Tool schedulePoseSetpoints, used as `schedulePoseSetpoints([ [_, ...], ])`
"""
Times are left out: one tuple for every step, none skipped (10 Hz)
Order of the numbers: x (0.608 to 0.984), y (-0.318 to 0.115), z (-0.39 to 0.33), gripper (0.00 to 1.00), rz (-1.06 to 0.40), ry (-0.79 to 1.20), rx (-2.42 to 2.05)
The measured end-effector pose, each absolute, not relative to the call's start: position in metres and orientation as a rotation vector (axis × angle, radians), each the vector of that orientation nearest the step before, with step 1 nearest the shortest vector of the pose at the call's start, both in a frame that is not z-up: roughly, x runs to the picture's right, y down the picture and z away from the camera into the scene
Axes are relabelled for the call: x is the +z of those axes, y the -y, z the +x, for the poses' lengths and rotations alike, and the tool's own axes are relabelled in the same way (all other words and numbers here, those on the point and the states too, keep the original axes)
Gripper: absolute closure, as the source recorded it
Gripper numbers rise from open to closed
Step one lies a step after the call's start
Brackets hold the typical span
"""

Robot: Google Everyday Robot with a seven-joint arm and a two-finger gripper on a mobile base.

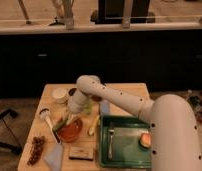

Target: Place pepper in red bowl

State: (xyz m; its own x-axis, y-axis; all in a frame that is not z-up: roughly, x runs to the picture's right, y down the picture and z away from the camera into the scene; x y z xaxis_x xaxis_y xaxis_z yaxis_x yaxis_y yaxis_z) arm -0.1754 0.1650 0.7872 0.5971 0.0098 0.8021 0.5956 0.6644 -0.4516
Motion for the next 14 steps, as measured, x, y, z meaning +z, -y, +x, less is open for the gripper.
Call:
schedulePoseSetpoints([
  [0.7875,-0.164,-0.1733,0.97,-0.78,0.895,-0.382],
  [0.7877,-0.1633,-0.1724,0.97,-0.777,0.906,-0.381],
  [0.7891,-0.163,-0.172,0.97,-0.776,0.922,-0.379],
  [0.7911,-0.1631,-0.172,0.97,-0.778,0.937,-0.377],
  [0.7938,-0.1634,-0.172,0.97,-0.78,0.952,-0.377],
  [0.7952,-0.1639,-0.1719,0.97,-0.781,0.959,-0.377],
  [0.7962,-0.1636,-0.1724,0.97,-0.778,0.971,-0.378],
  [0.7965,-0.1638,-0.1727,0.97,-0.777,0.977,-0.378],
  [0.7962,-0.163,-0.1726,0.96,-0.772,0.983,-0.377],
  [0.7953,-0.1619,-0.1722,0.9,-0.767,0.988,-0.374],
  [0.7935,-0.1613,-0.1709,0.78,-0.756,0.997,-0.368],
  [0.7918,-0.1607,-0.1693,0.7,-0.747,1.002,-0.364],
  [0.7895,-0.1602,-0.1668,0.6,-0.733,1.008,-0.356],
  [0.7876,-0.1593,-0.1638,0.5,-0.72,1.011,-0.348],
])
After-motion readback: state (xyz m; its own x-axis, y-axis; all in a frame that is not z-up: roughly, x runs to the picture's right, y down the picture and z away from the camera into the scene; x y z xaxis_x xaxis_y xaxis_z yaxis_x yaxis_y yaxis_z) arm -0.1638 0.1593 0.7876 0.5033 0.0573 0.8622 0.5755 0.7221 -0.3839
